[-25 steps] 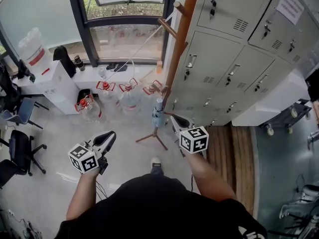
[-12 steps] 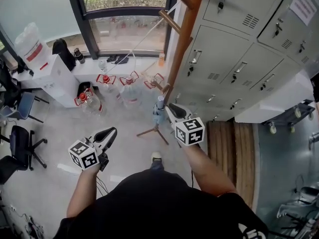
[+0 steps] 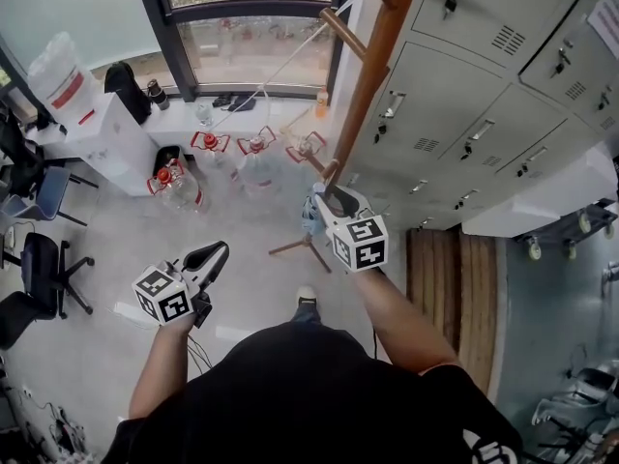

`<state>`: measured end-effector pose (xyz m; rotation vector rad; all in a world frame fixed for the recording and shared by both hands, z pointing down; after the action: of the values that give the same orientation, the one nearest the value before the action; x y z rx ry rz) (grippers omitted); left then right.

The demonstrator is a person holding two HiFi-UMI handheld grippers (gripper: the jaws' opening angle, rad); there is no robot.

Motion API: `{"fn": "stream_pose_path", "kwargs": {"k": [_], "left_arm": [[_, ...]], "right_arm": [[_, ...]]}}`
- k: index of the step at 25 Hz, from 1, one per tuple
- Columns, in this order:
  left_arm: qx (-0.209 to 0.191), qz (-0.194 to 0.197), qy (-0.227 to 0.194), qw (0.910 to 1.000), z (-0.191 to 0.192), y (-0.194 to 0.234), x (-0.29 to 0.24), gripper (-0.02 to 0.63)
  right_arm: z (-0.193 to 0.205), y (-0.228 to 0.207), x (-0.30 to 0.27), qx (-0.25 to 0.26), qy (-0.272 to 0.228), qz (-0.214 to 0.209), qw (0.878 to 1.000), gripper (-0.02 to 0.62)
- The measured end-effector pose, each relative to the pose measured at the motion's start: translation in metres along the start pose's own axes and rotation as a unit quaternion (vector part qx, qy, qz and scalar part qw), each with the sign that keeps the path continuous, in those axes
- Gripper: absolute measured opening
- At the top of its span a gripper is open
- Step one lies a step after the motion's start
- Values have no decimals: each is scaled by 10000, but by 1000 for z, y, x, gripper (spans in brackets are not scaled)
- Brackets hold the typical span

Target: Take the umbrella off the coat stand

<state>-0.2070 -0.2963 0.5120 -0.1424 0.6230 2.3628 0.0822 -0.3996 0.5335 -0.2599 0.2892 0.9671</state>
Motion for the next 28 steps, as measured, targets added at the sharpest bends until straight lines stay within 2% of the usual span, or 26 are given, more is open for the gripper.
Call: {"fn": "stream_pose_path", "kwargs": {"k": [17, 22, 28], "left_arm": [[223, -21, 98, 9997, 4, 16, -23, 26], [258, -38, 91, 9996, 3, 20, -28, 26], [304, 33, 110, 9995, 6, 22, -38, 26]], "right_arm": [[4, -20, -45, 211, 217, 325, 9990, 218], [5, -25, -45, 230, 207, 547, 9980, 221], [4, -27, -53, 246, 254, 583, 9977, 227]]}}
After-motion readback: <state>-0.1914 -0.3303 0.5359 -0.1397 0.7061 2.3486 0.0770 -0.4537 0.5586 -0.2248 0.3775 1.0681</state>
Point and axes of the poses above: the fingertips, and each gripper's own axes: x backward along the fingers, y to its left, z out of its underside, the point moved 7 cm from there along x, backward along the fingers, and after that the axes turned 1 degree about -z, right-handed, at the moved point
